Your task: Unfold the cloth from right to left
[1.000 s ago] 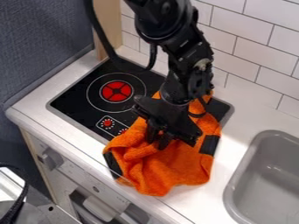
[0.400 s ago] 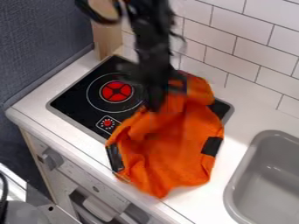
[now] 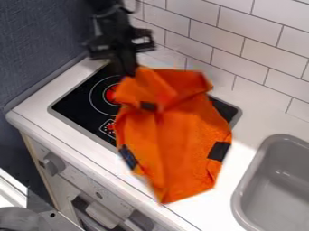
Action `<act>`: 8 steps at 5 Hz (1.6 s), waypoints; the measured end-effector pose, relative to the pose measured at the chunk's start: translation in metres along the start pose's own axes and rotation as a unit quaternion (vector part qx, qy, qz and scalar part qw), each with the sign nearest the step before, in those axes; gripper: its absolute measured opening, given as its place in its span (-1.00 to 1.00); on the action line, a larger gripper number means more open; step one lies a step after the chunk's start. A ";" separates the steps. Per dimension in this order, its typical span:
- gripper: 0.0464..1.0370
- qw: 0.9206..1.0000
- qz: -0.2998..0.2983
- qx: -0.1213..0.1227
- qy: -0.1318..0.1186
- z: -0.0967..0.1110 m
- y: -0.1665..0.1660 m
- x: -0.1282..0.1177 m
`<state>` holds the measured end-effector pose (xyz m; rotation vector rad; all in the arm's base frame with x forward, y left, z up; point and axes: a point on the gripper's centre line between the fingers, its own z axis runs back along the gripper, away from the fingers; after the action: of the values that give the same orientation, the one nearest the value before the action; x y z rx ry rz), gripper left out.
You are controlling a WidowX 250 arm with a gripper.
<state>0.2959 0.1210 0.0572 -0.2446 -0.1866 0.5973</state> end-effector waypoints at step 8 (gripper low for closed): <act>0.93 0.992 -0.044 0.110 -0.038 0.059 0.026 0.015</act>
<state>0.2799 0.1599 0.1075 -0.0005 -0.2028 0.5354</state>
